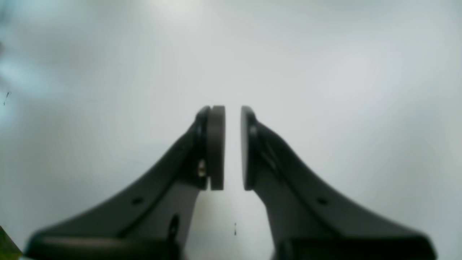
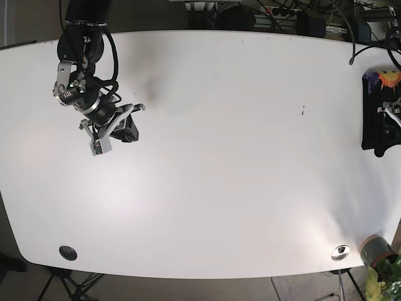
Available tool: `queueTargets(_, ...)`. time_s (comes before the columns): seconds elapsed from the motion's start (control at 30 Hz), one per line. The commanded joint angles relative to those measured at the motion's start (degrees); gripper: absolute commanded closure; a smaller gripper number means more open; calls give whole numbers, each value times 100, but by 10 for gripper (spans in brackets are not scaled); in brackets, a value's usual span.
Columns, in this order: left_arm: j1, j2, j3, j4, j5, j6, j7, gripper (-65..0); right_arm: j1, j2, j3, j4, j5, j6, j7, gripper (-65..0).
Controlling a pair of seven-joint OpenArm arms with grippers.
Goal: Fold the T-shirt properly
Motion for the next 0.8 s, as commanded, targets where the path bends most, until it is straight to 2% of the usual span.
queueTargets(0.0, 116, -57, -306, 313, -33, 18, -39, -401, 95, 63, 21, 125, 98, 35, 139, -65)
queueTargets(0.13, 283, 277, -684, 850, 178, 27, -39, -401, 113, 63, 21, 116, 98, 35, 139, -65)
queueTargets(0.4, 415, 1640, -1317, 2107, 1330, 10, -39, -401, 104, 63, 21, 125, 80, 35, 183, -65)
queueTargets(0.5, 415, 2079, -1361, 2537, 1699, 10, -39, -401, 77, 72, 21, 186, -210, 44, 235, -65)
queueTargets(0.67, 424, 2730, -1378, 3206, 2103, 18, -39, -401, -195, 28, 30, 441, -905, 53, 816, -65)
queueTargets(0.77, 406, 3099, -1370, 3513, 2253, 27, -57, -375, -415, 54, 30, 415, -1239, 53, 1563, -65)
